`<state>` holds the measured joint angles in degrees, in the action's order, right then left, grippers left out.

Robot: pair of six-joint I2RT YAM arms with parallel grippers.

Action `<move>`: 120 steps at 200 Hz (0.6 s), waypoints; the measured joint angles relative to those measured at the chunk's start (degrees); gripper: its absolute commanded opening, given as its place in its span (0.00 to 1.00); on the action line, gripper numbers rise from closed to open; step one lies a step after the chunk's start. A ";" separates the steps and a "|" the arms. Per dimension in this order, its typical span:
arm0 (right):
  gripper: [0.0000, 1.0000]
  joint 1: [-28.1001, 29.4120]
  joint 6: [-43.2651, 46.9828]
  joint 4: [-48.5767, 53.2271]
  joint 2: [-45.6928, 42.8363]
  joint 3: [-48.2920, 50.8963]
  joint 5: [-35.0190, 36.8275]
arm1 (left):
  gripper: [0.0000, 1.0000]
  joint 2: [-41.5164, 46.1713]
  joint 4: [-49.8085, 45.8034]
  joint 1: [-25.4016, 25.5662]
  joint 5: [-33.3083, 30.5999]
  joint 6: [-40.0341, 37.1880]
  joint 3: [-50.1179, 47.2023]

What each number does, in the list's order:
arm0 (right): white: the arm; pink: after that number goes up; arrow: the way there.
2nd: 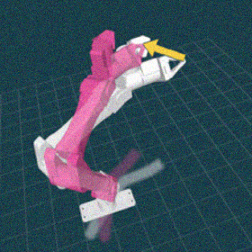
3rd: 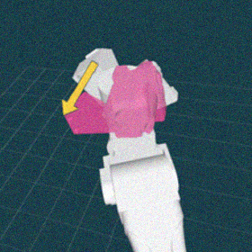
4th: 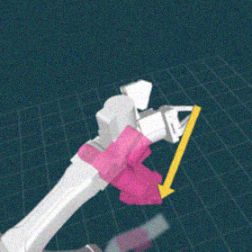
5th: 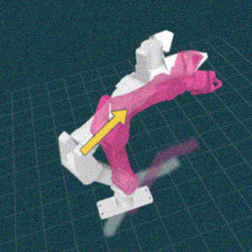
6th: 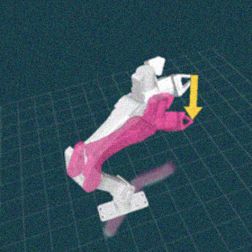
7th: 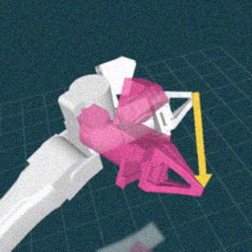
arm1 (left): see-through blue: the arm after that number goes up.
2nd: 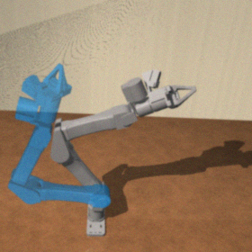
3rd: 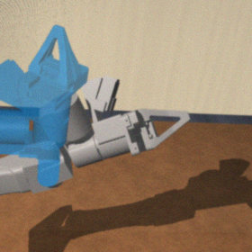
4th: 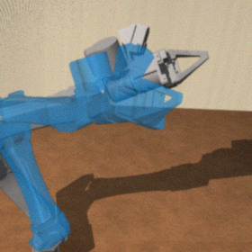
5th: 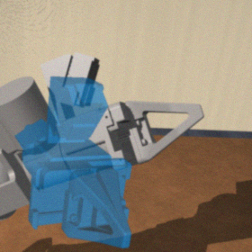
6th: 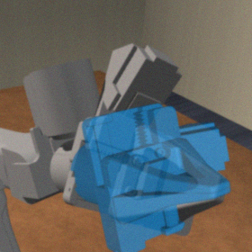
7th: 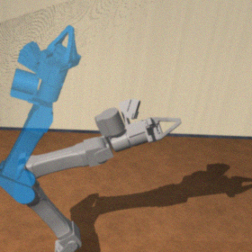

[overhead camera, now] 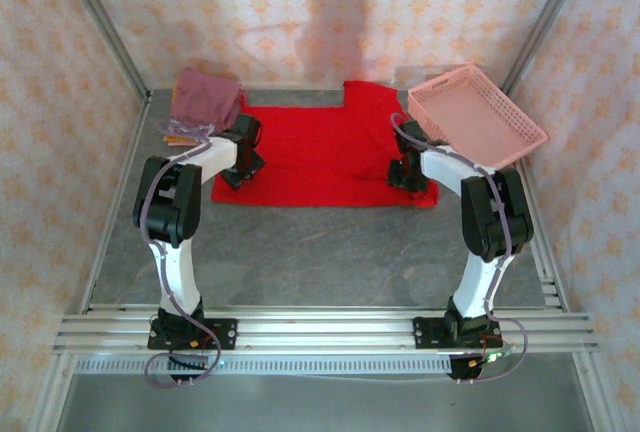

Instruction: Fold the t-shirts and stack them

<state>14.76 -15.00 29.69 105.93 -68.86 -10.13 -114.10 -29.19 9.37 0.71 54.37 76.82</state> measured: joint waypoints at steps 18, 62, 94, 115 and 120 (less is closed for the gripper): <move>0.32 0.02 -0.42 -1.77 -0.04 2.91 -0.90 | 0.68 2.49 1.66 -0.24 0.15 0.13 -3.78; 0.32 -0.13 -1.86 -6.47 -7.02 12.04 -3.67 | 0.68 9.75 4.55 -0.39 0.17 0.24 -14.16; 0.32 0.11 -4.09 -7.32 -12.72 18.91 -6.73 | 0.69 15.13 6.62 -0.37 0.42 0.83 -21.27; 0.32 1.66 -5.95 -7.74 -16.52 23.10 -7.48 | 0.69 18.91 7.37 -0.35 0.46 1.18 -25.73; 0.32 2.23 -6.29 -7.74 -17.44 24.04 -7.48 | 0.69 19.89 7.41 -0.35 0.46 1.25 -26.84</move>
<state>16.99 -21.30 21.96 88.49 -44.82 -17.61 -94.21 -21.78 9.02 1.17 55.61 49.98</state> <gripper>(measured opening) 0.319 0.685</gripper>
